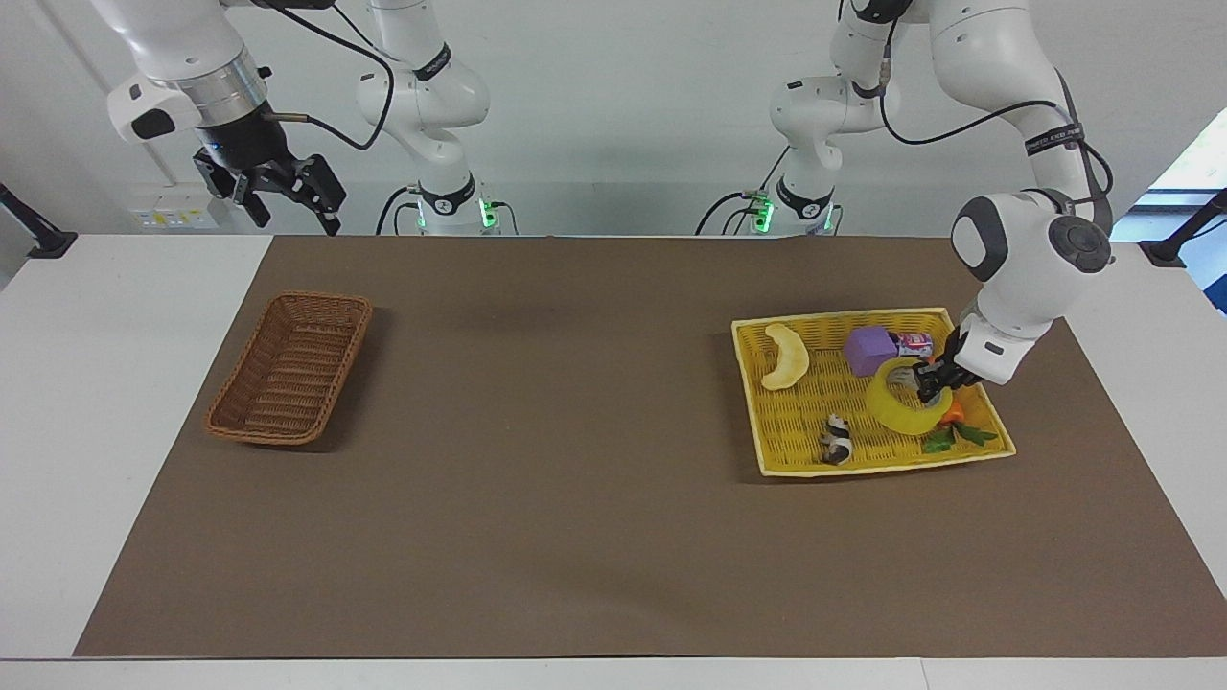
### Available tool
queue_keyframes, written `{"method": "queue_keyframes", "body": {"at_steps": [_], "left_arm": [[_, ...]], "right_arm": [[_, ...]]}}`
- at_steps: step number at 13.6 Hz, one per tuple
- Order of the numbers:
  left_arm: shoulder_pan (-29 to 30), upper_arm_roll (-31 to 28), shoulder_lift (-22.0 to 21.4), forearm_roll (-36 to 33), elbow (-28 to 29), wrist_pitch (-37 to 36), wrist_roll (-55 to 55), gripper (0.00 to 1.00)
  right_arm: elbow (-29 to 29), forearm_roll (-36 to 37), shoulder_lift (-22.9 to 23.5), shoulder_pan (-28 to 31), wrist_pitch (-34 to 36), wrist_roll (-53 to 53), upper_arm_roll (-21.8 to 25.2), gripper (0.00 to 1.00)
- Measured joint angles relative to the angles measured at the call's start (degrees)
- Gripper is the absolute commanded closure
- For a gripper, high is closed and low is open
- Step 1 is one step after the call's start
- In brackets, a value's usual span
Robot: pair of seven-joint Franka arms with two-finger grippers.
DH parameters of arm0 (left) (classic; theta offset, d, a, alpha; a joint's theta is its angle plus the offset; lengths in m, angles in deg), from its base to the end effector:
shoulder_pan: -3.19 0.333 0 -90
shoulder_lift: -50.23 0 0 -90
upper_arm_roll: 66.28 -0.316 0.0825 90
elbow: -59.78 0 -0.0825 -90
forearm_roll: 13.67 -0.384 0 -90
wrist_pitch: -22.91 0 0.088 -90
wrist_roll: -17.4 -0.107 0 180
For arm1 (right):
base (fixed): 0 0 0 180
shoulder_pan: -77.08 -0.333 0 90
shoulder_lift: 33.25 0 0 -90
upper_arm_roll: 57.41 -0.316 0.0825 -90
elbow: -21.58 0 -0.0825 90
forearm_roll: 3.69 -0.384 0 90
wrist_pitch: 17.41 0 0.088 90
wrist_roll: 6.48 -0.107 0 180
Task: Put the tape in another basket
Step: 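Reach the left gripper into the yellow basket and grasp the tape roll, then lift the tape with the left gripper while the right gripper reaches toward it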
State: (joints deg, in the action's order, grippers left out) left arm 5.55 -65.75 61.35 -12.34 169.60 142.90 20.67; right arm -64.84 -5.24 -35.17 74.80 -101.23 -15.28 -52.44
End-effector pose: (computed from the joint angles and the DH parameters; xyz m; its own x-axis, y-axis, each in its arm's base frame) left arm 0.5996 0.0182 0.3921 0.9948 0.1006 -0.0179 0.1009 -0.9947 0.0207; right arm 0.5325 -0.0228 0.6625 0.9804 -0.1962 -0.0164 -0.1966 -0.9801 -0.0276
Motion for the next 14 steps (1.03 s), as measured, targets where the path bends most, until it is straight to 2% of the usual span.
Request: {"method": "queue_keyframes", "body": {"at_steps": [3,6,8,10,14], "left_arm": [[-0.29,0.15,-0.17,-0.01,-5.44,-8.40,0.00,1.00],[-0.48,0.24,-1.24,-0.04,-13.50,-21.14,0.00,1.00],[-0.48,0.81,-1.91,-0.05,-17.34,-27.17,-0.01,1.00],[-0.53,2.44,-2.01,0.14,-18.74,-28.88,0.08,1.00],[-1.56,4.82,-1.77,2.08,-18.49,-29.06,0.54,1.00]], "right_arm": [[-0.17,-0.46,-0.02,-0.65,0.00,0.14,-0.33,0.00],[-1.77,-3.23,-0.91,-1.55,0.01,0.14,-0.83,0.00],[-3.30,-5.38,-1.71,-3.27,-0.01,-0.11,-0.98,0.00],[-4.45,-7.11,-2.09,-5.83,-1.95,-4.15,-1.09,0.00],[-6.74,-14.81,-1.97,-9.16,-9.40,-21.28,-1.37,0.00]]}}
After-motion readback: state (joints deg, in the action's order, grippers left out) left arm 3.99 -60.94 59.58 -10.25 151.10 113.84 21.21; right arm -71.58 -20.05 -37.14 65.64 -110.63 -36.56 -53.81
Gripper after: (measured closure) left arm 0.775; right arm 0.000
